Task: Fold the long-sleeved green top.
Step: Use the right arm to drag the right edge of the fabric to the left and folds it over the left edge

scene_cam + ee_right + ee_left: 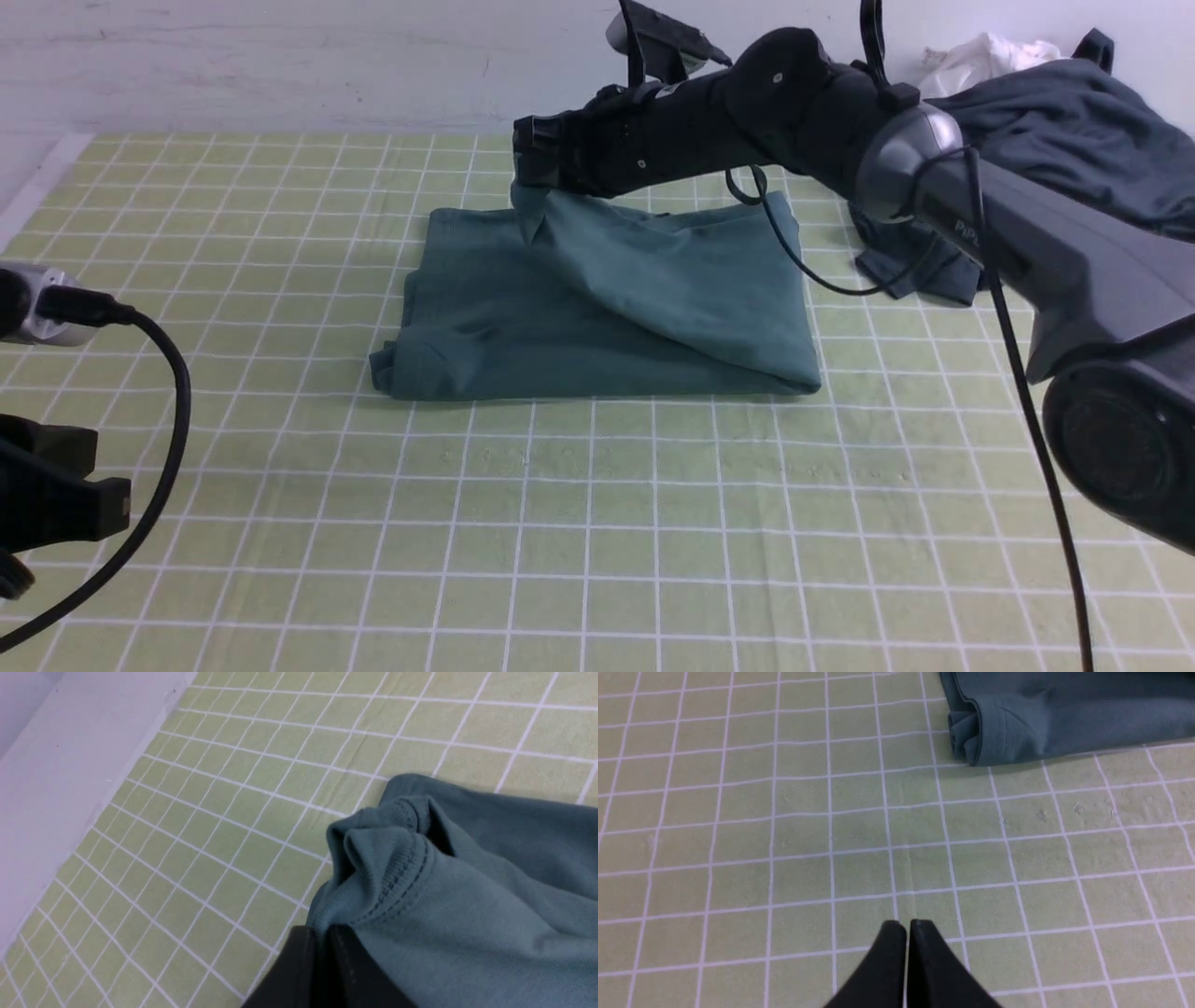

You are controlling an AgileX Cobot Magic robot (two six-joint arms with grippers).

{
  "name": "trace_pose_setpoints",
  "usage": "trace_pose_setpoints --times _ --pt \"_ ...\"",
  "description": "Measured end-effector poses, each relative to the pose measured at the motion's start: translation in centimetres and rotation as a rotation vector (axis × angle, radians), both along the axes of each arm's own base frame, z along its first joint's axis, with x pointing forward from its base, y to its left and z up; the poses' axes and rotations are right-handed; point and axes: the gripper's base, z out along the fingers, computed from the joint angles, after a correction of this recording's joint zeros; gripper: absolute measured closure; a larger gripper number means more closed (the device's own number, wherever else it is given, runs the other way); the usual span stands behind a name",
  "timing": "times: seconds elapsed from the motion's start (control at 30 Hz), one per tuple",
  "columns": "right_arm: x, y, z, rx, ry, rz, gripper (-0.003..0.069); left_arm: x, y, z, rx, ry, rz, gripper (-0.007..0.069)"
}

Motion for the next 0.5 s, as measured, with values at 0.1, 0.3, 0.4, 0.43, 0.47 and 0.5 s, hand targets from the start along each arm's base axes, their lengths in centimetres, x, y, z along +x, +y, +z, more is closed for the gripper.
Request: trace_pose_setpoints --times 0.1,0.3,0.4,0.43,0.47,0.5 --pt "0.0 0.0 0.0 0.002 0.001 0.001 0.064 0.0 0.0 0.0 0.0 -0.001 0.0 0.0628" --pt "-0.1 0.1 0.2 0.035 0.016 -0.001 0.0543 0.0 0.0 0.0 -0.002 -0.002 0.001 0.0628" --pt "-0.3 0.2 0.5 0.044 0.032 0.014 0.0442 0.0 0.0 0.0 -0.003 -0.002 0.001 0.0628" --pt "-0.4 0.1 0.6 0.046 0.035 0.019 0.0417 0.0 0.0 0.0 -0.003 -0.002 0.001 0.0628" --pt "-0.5 0.0 0.9 0.046 0.041 0.027 0.0358 0.0 0.0 0.0 -0.008 -0.002 0.001 0.0628" --pt "-0.5 -0.1 1.0 0.045 0.043 0.031 0.0342 0.0 0.0 0.0 -0.011 -0.002 0.002 0.0628"
